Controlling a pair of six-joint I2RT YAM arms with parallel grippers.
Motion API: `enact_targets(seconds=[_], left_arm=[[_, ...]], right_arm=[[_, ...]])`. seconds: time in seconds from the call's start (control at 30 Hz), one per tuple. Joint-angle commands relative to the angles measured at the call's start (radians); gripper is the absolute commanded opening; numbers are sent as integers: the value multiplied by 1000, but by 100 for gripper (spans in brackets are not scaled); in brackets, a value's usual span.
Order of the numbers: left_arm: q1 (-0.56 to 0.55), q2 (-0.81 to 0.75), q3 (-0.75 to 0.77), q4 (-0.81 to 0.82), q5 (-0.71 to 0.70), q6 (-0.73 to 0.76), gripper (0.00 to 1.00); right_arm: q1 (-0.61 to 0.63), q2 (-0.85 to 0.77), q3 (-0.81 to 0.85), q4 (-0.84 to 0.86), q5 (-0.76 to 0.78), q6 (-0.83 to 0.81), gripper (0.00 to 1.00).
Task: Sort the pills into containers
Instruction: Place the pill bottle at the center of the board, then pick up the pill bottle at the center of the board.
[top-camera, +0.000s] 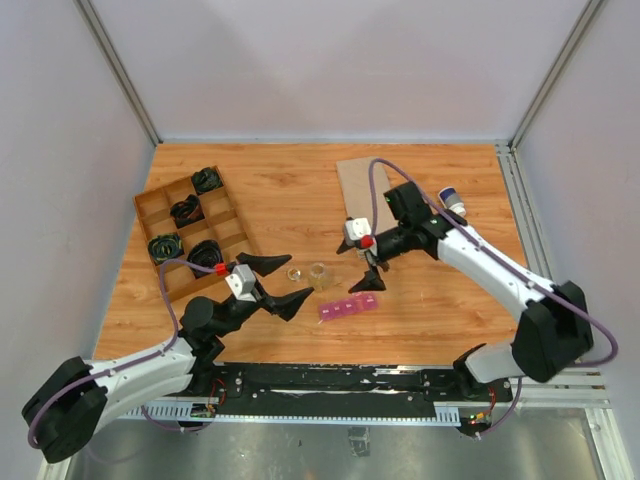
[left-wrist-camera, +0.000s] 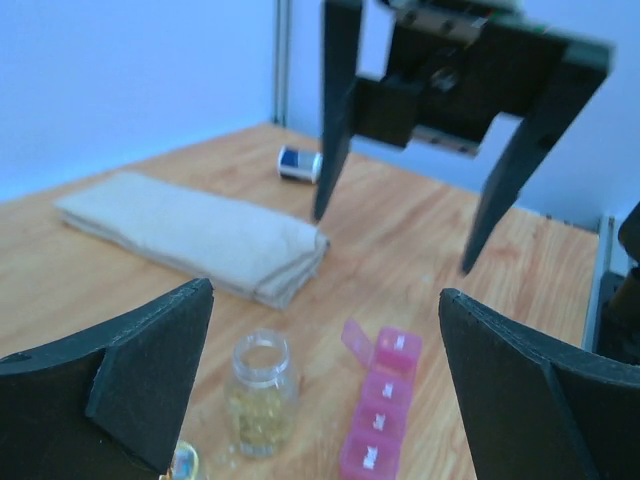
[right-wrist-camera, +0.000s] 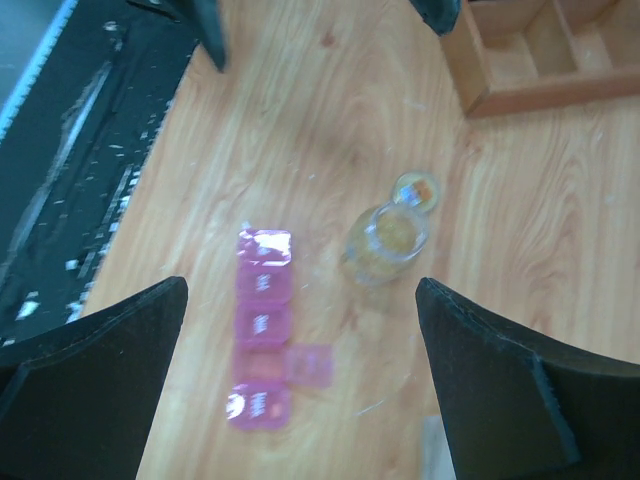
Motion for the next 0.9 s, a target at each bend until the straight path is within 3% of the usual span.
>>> enact_targets(seconds=[0.0, 0.2, 0.33, 0.6, 0.87], left_arm=[[4, -31, -171, 100, -29, 81, 99], [4, -36, -194, 95, -63, 41, 99], [4, -96, -199, -11, -102, -14, 97], [4, -282, -210, -201, -113, -82, 93], [4, -247, -194, -202, -103, -88, 93]], right_arm=[[88, 177, 188, -103, 109, -152, 99], [129, 358, 322, -87, 198, -119, 98], [134, 429, 361, -80, 204, -101, 96], [187, 511, 367, -5, 259, -25, 94], [203, 555, 360, 44, 300, 36, 86]])
